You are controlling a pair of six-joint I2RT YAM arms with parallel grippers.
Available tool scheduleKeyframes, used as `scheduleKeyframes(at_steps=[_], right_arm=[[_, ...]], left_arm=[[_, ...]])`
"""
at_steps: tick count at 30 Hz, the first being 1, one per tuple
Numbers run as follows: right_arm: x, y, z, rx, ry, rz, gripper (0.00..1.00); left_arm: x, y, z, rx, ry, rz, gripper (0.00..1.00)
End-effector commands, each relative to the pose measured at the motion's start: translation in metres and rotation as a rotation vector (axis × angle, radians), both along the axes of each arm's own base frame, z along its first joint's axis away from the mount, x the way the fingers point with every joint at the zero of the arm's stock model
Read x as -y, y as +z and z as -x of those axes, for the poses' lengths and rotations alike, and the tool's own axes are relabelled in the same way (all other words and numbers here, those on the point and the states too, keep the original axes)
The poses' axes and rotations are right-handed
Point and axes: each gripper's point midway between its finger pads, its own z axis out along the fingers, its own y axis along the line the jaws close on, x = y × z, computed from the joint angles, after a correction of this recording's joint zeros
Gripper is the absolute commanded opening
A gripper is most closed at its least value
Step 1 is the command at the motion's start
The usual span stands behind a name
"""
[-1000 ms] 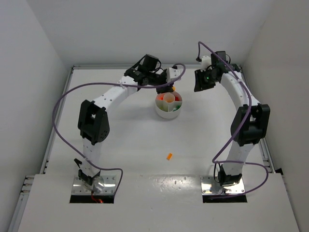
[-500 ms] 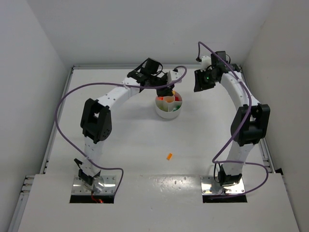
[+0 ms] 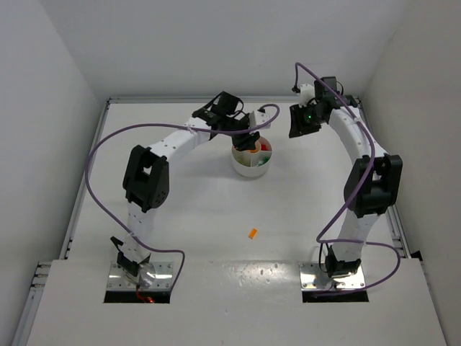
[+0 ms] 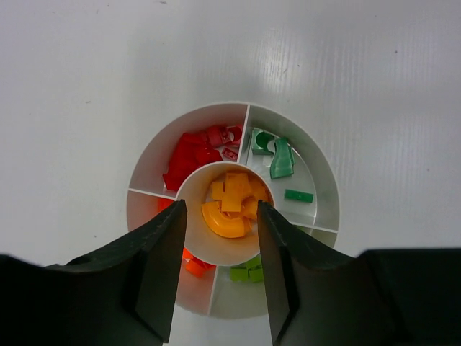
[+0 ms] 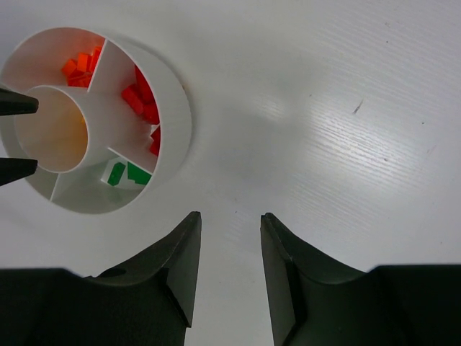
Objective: Sort the legos into containers by color
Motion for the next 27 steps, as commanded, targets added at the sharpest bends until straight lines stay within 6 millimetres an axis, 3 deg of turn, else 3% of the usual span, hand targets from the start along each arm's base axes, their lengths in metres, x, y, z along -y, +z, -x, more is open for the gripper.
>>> scheduleKeyframes(at_steps=[1,3,6,8,9,11,12,13,15,16,17,18,19,20,21,23,27], right_arm=[[-0.007,0.012,-0.008,0.036,0.033,-0.020,0.39],[-0.008,0.008,-0.002,0.021,0.038,-0.027,0.39],[-0.009,0.001,0.005,0.008,0.050,-0.029,0.39],[-0.015,0.008,0.011,0.022,0.092,-0.056,0.39],[-0.017,0.003,0.020,-0.007,0.118,-0.067,0.39],[-0.036,0.007,0.042,-0.007,0.250,-0.093,0.38],[-0.043,0.005,0.055,-0.025,0.293,-0.098,0.38],[-0.049,0.002,0.063,-0.029,0.329,-0.098,0.38],[-0.068,-0.016,0.100,-0.076,0.467,-0.073,0.38],[-0.074,-0.032,0.125,-0.137,0.526,-0.075,0.38],[-0.092,-0.038,0.144,-0.146,0.617,-0.061,0.40],[-0.099,-0.042,0.158,-0.137,0.698,-0.043,0.43],[-0.104,-0.048,0.174,-0.134,0.756,-0.023,0.45],[-0.124,-0.050,0.195,-0.131,0.862,-0.011,0.48],[-0.130,-0.053,0.202,-0.092,0.944,0.019,0.52],[-0.146,-0.060,0.232,-0.075,1.111,0.051,0.59],[-0.159,-0.075,0.267,0.063,1.491,0.148,0.65]], left_arm=[[-0.002,0.002,-0.007,0.025,0.000,0.010,0.50],[-0.006,0.002,-0.010,0.017,0.015,0.012,0.51],[-0.007,0.021,-0.013,0.026,0.033,0.059,0.53],[-0.005,0.029,-0.012,0.018,0.040,0.085,0.53],[-0.007,0.052,-0.016,0.034,0.068,0.137,0.53],[-0.020,0.079,-0.025,0.028,0.126,0.214,0.53],[-0.026,0.117,-0.030,0.090,0.157,0.294,0.54],[-0.044,0.132,-0.037,0.034,0.247,0.360,0.55],[-0.068,0.146,-0.040,-0.006,0.332,0.431,0.59],[-0.079,0.172,-0.035,-0.030,0.378,0.504,0.62],[-0.102,0.170,-0.040,-0.059,0.441,0.518,0.65],[-0.112,0.174,-0.038,-0.074,0.462,0.533,0.71],[-0.132,0.188,-0.033,-0.076,0.504,0.554,0.75],[-0.140,0.182,-0.027,-0.098,0.516,0.544,0.80],[-0.146,0.183,-0.021,-0.109,0.531,0.538,0.90],[-0.165,0.175,-0.011,-0.128,0.564,0.496,0.97],[-0.191,0.167,0.022,-0.165,0.596,0.475,1.00]])
